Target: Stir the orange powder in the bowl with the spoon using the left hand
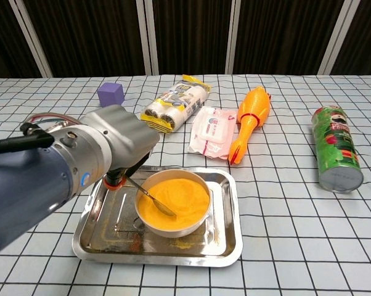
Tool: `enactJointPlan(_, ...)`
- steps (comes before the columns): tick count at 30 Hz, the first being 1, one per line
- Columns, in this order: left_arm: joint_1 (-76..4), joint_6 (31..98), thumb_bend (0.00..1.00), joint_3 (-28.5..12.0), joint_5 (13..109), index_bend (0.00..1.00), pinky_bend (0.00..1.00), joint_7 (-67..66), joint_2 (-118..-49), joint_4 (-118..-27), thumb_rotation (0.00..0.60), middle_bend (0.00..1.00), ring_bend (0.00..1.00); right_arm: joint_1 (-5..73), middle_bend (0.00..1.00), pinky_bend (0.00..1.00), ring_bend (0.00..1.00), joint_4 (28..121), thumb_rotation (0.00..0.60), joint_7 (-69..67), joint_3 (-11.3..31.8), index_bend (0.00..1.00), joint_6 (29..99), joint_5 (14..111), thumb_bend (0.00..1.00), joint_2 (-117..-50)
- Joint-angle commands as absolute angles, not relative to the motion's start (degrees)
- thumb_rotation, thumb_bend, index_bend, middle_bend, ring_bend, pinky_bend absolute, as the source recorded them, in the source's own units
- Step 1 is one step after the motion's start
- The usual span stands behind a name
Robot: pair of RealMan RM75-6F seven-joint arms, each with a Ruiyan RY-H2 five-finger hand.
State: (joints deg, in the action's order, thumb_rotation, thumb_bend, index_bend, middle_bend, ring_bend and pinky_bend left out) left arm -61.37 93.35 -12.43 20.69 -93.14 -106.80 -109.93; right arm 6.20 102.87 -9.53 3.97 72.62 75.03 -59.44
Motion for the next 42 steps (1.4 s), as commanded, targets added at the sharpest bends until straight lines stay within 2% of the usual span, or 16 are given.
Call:
enactJointPlan(1, -62.3, 93.9, 0.8, -13.5, 19.5, 0.81, 0.99, -94.4, -107.2, -109.4, 0.6, 1.0, 1.0, 6.2, 0.0, 0.0, 0.0, 102.9, 0.6, -9.5, 4.0, 0.0, 72.6, 75.1, 0.37, -59.4)
enactJointPlan(13, -64.1, 94.3, 0.8, -14.3, 19.4, 0.81, 0.99, -94.9, -109.6, -103.8, 0.6, 1.0, 1.0, 6.2, 0.0, 0.0, 0.0, 103.0, 0.6, -9.6, 3.9, 0.0, 72.6, 75.1, 0.37, -59.4)
enactJointPlan(26, -64.2, 95.4, 0.8, -13.3, 26.5, 0.81, 0.99, -90.4, -111.3, -99.6, 0.6, 1.0, 1.0, 6.2, 0.0, 0.0, 0.0, 103.0, 0.6, -9.6, 3.8, 0.0, 72.6, 75.4, 0.37, -59.4)
enactJointPlan(42, -62.0, 94.5, 0.8, -12.9, 24.5, 0.81, 0.99, -90.0, -108.7, -107.1, 0.6, 1.0, 1.0, 6.1, 0.0, 0.0, 0.0, 103.3, 0.6, -9.4, 3.7, 0.0, 72.6, 75.3, 0.37, -59.4)
